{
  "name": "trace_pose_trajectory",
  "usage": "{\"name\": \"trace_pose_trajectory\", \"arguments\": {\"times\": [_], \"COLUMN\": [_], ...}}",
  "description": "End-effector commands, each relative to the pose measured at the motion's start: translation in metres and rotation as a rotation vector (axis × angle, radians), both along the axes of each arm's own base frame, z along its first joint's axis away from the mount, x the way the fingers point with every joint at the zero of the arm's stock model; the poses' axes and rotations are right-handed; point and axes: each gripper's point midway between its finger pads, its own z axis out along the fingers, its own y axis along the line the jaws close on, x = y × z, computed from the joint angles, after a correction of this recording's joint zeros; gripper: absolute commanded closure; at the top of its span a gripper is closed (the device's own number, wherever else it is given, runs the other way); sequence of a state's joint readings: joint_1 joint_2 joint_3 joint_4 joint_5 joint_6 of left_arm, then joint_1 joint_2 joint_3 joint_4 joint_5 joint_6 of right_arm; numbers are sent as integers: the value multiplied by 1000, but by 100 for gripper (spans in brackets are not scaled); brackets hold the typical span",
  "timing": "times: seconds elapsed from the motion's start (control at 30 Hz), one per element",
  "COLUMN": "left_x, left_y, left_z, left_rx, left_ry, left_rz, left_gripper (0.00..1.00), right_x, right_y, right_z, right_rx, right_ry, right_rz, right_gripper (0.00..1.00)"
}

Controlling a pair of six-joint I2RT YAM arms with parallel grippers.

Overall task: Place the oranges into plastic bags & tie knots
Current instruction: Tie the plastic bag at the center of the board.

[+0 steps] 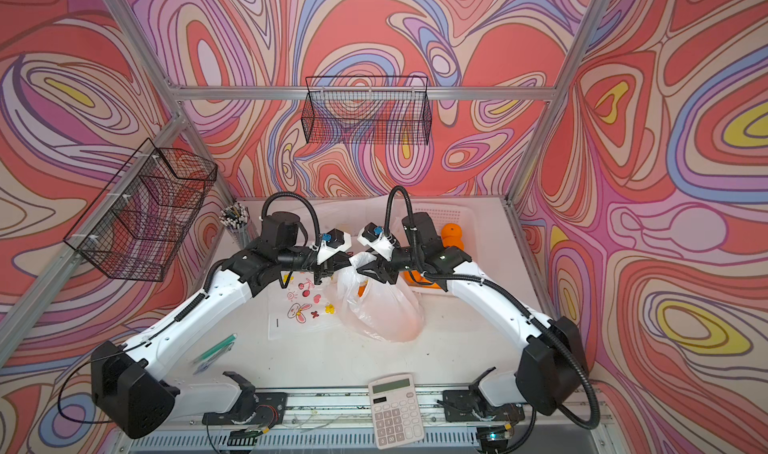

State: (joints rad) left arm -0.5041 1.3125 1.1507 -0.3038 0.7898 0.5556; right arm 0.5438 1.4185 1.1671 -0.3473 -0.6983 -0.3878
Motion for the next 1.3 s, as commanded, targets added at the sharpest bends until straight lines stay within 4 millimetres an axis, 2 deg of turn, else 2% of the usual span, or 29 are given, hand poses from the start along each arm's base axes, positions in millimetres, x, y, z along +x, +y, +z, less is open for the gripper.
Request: {"name": "trace_pose_trajectory", "arguments": {"times": [0.0,0.1,0.27,0.47,0.57,0.8,1.03,1.27], "left_x": [-3,-4,-11,-18,-19,-6,12,15], "left_y": [3,4,8,5,1,-9,-10,-4], "left_z": [-2,-2,-2,4,4,1,-13,-19], "left_rx": [2,3,-8,-84,-135,-260,-271,-263], "left_ry": [7,23,48,105,143,215,228,224], "left_rz": [5,19,31,21,13,51,127,186], "left_gripper": [100,100,100,100,100,100,100,98], "right_x": [4,14,36,52,54,49,43,41], "right_y": [5,0,-12,-10,-5,12,21,17], "right_z": [-4,-3,4,23,35,50,46,24], "right_rx": [11,-10,-32,95,194,457,600,561], "right_ry": [21,-7,-94,-186,-221,-198,-128,-91], "right_rz": [5,-56,-195,-270,-268,-207,-163,-193], "right_gripper": [71,100,100,100,100,100,100,100]}}
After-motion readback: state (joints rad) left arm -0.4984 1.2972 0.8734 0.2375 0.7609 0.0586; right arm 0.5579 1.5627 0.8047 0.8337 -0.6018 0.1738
